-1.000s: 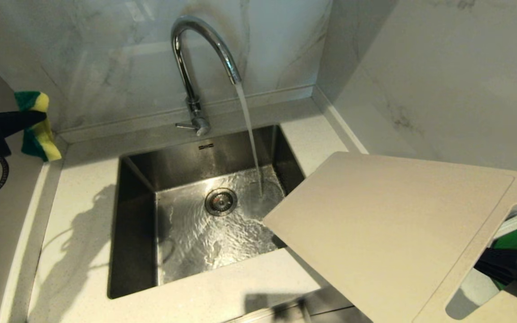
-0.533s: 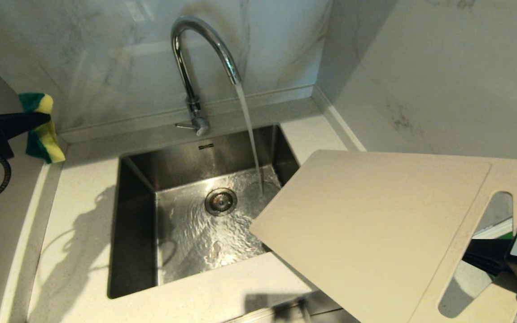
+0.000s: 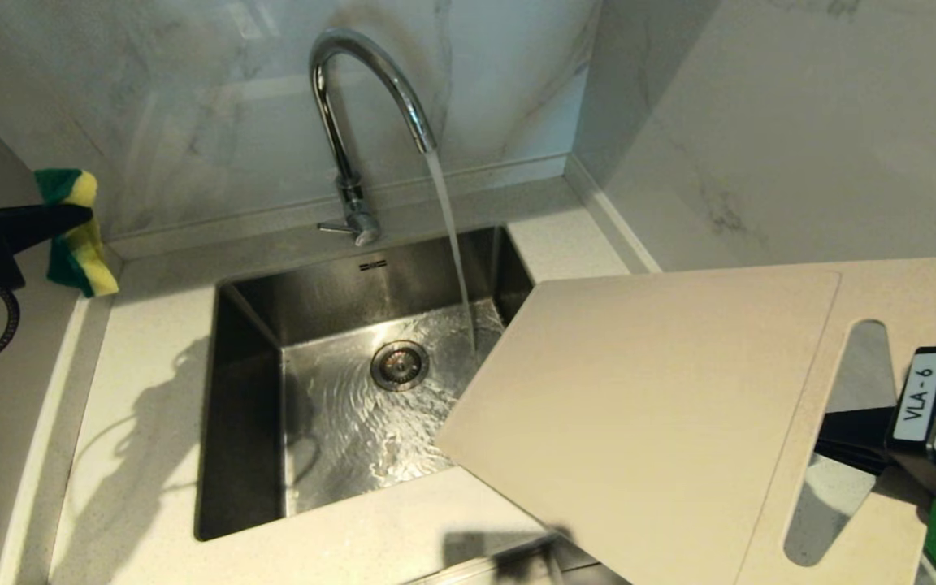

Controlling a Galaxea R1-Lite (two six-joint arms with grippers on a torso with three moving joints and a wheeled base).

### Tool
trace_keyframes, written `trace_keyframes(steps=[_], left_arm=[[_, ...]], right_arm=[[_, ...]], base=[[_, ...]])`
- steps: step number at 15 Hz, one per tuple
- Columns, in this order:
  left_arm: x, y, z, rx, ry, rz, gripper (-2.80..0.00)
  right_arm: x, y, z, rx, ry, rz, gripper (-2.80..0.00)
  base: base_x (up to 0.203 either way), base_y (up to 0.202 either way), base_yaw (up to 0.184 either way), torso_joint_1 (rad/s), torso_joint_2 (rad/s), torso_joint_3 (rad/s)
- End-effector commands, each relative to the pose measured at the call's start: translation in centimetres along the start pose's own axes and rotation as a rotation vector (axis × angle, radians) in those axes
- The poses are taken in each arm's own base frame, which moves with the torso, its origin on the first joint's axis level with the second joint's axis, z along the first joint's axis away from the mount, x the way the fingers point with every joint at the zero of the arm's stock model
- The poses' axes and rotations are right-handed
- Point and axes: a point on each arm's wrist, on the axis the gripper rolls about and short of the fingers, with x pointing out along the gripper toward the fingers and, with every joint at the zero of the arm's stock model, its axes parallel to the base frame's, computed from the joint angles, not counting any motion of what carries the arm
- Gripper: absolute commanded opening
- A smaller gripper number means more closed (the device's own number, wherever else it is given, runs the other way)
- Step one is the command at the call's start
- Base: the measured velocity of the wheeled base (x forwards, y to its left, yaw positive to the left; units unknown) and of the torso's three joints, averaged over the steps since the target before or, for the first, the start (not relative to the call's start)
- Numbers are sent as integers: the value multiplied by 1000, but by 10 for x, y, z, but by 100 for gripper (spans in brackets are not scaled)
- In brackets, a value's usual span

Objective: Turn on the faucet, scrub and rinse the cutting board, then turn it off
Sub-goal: Scrub the cutting board underwater

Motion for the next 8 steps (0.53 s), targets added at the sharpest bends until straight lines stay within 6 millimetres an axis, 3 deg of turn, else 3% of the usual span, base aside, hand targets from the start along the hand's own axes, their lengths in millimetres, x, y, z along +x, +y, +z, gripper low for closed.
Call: trace_keyframes(steps=[1, 8], left_arm=[[0, 0, 1, 1, -4, -1, -280], [-1, -1, 1, 0, -7, -7, -280]], right_arm=[[16, -10, -2, -34, -70, 2, -280], [56, -43, -11, -169, -217, -61, -280]], base=[[0, 0, 0, 0, 0, 0], [0, 0, 0, 0, 0, 0]])
